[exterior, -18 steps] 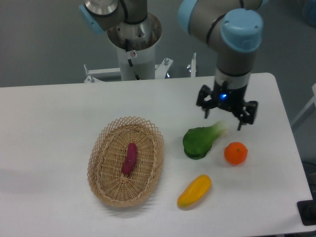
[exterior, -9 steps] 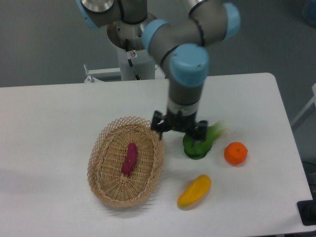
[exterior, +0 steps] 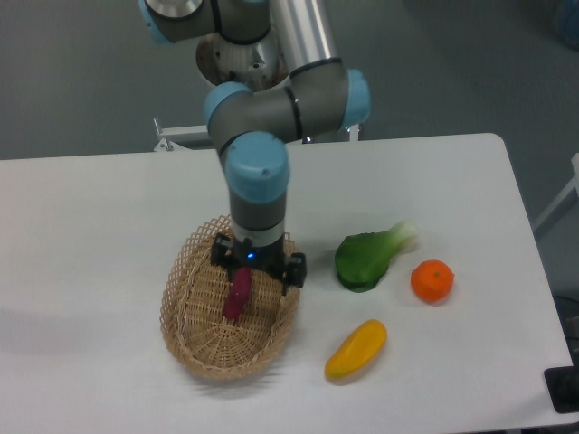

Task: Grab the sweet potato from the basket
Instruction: 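Lower the gripper into the basket and close on the sweet potato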

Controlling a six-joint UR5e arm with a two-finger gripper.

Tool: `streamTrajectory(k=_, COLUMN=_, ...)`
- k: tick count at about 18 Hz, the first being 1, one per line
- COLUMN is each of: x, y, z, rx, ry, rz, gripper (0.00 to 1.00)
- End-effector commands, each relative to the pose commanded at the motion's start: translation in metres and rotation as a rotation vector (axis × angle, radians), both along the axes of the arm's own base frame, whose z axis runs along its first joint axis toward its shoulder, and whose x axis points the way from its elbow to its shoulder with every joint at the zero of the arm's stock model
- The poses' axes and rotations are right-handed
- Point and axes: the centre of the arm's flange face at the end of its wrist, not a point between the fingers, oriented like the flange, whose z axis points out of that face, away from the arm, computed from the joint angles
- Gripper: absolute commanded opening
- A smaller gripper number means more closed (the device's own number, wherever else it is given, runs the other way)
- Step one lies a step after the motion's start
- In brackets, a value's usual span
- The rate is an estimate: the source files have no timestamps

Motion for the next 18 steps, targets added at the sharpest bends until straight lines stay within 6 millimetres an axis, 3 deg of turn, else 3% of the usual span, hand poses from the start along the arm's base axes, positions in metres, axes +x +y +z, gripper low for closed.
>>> streamTrajectory(k=2, x=0.019, y=0.005, z=-0.006, rx=-0.008, ry=0.008, rz=-0.032, gripper=1.0)
streamTrajectory(k=4, x=0.025, y=0.004, z=-0.017, rx=-0.027, ry=0.007, rz=-0.037, gripper=1.0)
streamTrajectory(k=17, x=0.026, y=0.007, z=-0.041, rx=-0.072, ry=0.048, rz=-0.046, gripper=1.0)
streamTrajectory(k=18, x=0.025, y=0.008, z=-0.04, rx=-0.07, ry=0.051, rz=-0.045, gripper=0.95)
